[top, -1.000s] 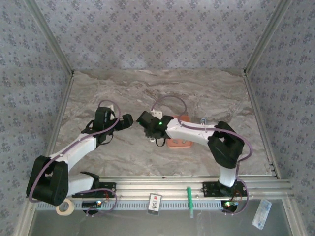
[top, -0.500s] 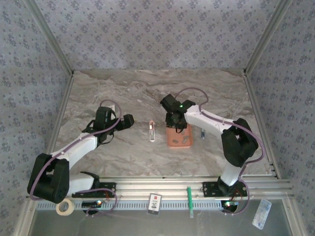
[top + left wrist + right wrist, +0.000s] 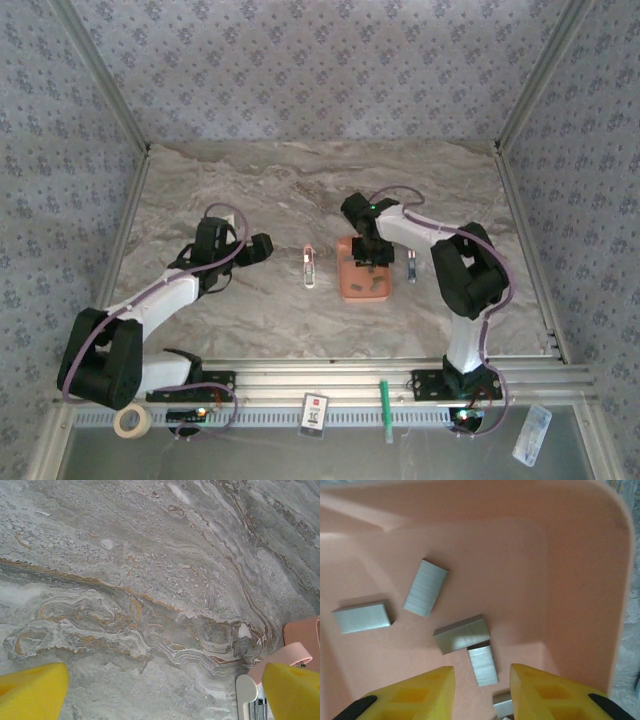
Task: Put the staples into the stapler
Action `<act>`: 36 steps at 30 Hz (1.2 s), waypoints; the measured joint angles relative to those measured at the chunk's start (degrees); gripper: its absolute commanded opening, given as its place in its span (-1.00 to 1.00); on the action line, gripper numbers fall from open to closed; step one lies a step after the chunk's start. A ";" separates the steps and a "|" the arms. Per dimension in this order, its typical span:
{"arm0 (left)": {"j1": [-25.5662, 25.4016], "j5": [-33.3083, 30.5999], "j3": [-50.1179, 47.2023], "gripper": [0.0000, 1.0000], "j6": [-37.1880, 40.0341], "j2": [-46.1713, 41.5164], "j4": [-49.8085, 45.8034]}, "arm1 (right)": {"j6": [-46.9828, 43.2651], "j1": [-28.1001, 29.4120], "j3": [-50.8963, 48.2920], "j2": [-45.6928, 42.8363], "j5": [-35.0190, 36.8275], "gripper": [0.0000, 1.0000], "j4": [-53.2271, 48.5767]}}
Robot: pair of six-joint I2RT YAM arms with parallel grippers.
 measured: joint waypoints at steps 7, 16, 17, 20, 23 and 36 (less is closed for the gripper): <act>0.00 0.24 0.00 0.97 0.00 0.00 0.02 | -1.75 -0.11 1.42 2.73 -0.68 -0.35 -0.50; 0.00 0.42 0.00 0.98 0.02 0.02 0.11 | -2.62 -0.48 1.79 3.28 -2.36 -0.48 -0.48; 0.00 0.42 0.00 0.97 0.02 0.04 0.11 | -2.64 -0.57 1.79 3.34 -2.47 -0.48 -0.46; 0.00 0.42 0.00 0.98 0.00 0.26 0.13 | -2.75 -0.70 1.79 3.43 -2.84 -0.50 -0.37; 0.00 0.42 0.00 0.98 0.02 0.35 0.13 | -2.84 -0.74 1.79 3.48 -3.23 -0.49 -0.33; 0.00 0.44 0.00 0.98 0.02 0.35 0.15 | -3.50 -1.22 2.67 3.78 -3.21 -0.41 -0.26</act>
